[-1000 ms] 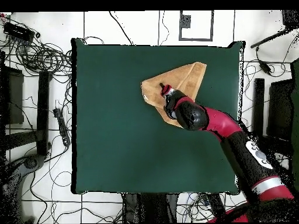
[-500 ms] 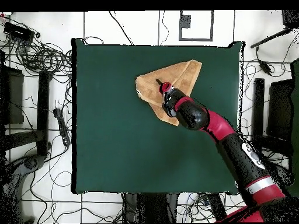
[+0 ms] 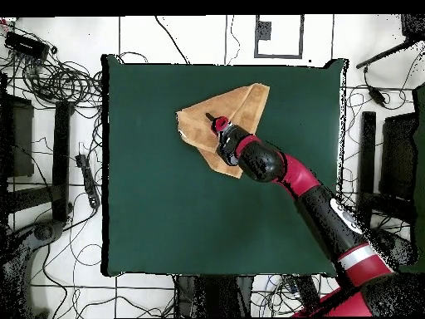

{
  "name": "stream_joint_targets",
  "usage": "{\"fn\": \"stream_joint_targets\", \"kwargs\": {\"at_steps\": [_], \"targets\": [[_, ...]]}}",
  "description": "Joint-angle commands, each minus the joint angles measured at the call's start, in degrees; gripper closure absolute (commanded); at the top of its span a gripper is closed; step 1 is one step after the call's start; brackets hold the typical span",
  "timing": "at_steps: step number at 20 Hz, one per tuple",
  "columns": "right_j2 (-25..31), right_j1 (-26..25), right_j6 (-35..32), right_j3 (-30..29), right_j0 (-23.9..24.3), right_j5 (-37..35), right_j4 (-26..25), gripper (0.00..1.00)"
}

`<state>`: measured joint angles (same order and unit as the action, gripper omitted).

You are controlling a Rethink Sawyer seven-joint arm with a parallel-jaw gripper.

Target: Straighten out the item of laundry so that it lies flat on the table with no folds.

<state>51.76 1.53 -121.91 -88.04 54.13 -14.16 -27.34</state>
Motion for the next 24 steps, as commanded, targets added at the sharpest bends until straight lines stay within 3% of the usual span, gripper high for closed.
{"fn": "stream_joint_targets", "kwargs": {"at_steps": [1,10,14,18,24], "targets": [[3.4,-5.2,12.4,0.8,-5.1,-8.9,-1.8,0.00],[3.5,-4.9,11.0,2.7,-6.7,-10.0,-0.8,0.00],[-10.1,8.0,-3.2,1.7,-13.5,-8.7,-0.4,0.00],[-25.5,17.0,-9.0,5.3,-21.7,-12.8,-1.8,0.00],[-41.8,18.9,-12.4,12.3,-32.2,-24.2,-1.4,0.00]]}}
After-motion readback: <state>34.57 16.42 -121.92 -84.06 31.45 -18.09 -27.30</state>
